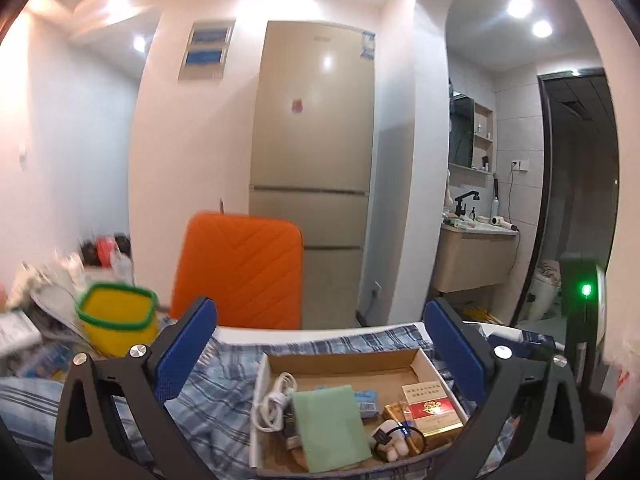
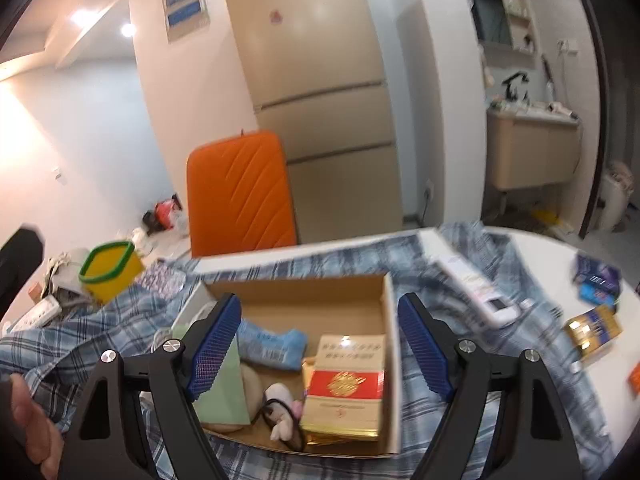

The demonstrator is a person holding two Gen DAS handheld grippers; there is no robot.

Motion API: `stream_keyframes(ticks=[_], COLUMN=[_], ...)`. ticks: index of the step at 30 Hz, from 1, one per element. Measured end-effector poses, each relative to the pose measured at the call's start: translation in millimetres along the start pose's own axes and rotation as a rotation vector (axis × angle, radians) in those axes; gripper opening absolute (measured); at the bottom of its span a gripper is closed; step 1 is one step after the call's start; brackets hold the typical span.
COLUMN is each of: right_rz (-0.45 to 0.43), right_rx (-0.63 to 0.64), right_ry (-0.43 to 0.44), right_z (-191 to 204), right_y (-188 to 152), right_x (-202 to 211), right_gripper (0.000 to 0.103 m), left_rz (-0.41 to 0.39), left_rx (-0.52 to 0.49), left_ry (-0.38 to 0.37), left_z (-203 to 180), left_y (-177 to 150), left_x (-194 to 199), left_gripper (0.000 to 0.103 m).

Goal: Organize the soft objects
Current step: 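Lower the green card into the box with the left gripper while the right lowers the wipes, then withdraw both grippers from the box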

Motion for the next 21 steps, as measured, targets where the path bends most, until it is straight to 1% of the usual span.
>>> stream_keyframes(ticks=[2, 4, 7, 9, 10, 11, 13, 16, 18, 21], right_rz=[-0.038, -0.079, -0.143, -0.183, -0.203, -0.229, -0.298, -0.398, -0.438, -0.494], right_rx=[0.006, 0.010, 0.017, 0.021, 0.025, 0.032, 0.052, 0.103, 0.127, 0.128], right_ry=[-0.020, -0.036, -0.042, -0.035, -0.030, -0.024, -0.020, -0.012, -0.030, -0.042], right_z=[-3, -7, -10, -11, -10, -9, -6, -3, -3, -6], right_y=[5, 7, 6, 5, 4, 3, -2, -16, -26, -38], right_x=[14, 33, 63, 83, 93, 104, 128, 157, 168, 177], right_gripper=[0.086, 0.086, 0.086, 0.087, 0.090, 0.095, 0.103, 0.103, 0.103, 0.103], left_rz=[-0.026, -0.051, -0.091, -0.107, -0.111, -0.119, -0.136, -0.164, -0.171, -0.166], left_rx=[-0.030, -0.050, -0.077, -0.078, -0.073, -0.070, -0.070, -0.104, -0.113, -0.127], left_ry=[0.016, 0.020, 0.037, 0.038, 0.033, 0.030, 0.025, 0.032, 0.038, 0.048], left_z=[-2, -3, -6, -6, -6, -7, -9, -18, -21, -21], left_y=[3, 4, 4, 0, -2, -6, -15, -30, -39, -50], left_x=[15, 30, 51, 60, 64, 69, 78, 88, 91, 89], left_gripper=[0.103, 0.103, 0.103, 0.103, 0.103, 0.103, 0.103, 0.103, 0.103, 0.103])
Point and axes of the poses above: each gripper's, at about its wrist camera, not at the fingertips, and x roughly against the way its jaws point, z to its left, y to its top, the point moved 3 cm from there along -x, roughly the way its jaws point, and after that the axes turned 1 degree about -x, right-handed, at the moved point
